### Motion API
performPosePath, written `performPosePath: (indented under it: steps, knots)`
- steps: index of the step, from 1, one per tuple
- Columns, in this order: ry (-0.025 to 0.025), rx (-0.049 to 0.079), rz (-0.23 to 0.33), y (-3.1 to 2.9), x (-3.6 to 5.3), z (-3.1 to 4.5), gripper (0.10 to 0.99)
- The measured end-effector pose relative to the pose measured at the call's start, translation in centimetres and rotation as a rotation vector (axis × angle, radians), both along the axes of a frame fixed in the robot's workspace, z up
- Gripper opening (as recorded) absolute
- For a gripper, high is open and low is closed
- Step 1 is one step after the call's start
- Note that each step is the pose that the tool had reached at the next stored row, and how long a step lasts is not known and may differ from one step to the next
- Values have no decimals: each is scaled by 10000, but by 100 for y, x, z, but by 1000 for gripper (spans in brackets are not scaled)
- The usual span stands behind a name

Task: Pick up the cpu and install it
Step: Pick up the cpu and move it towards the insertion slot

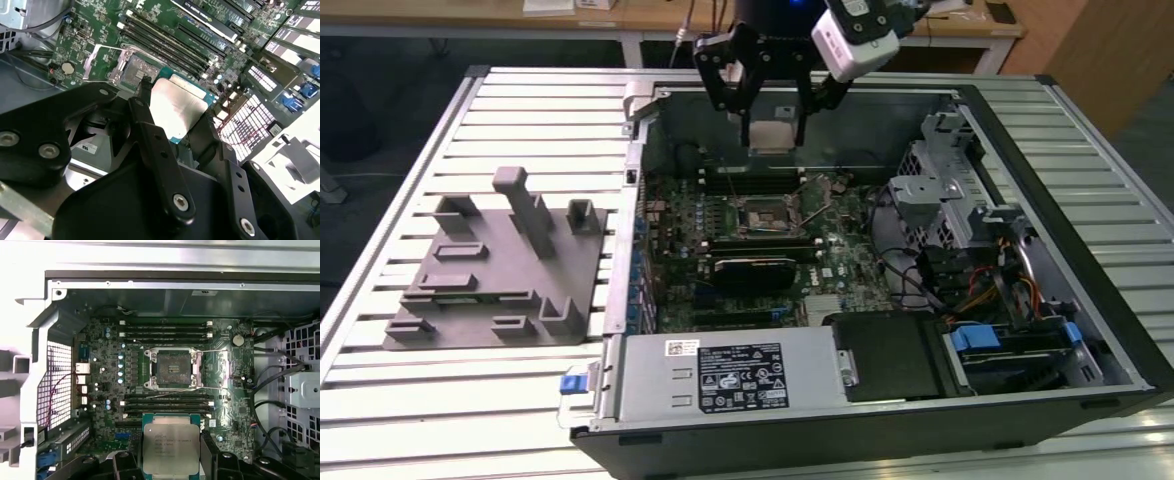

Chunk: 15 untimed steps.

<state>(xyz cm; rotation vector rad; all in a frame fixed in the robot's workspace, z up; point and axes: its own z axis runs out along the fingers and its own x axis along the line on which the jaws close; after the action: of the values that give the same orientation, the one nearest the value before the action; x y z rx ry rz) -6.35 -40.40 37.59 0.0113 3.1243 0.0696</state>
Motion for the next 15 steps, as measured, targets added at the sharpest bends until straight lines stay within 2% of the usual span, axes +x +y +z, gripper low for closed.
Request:
performPosePath:
  steps: [15]
  knots:
    - [0, -6, 0, 0, 7, -289, 545]
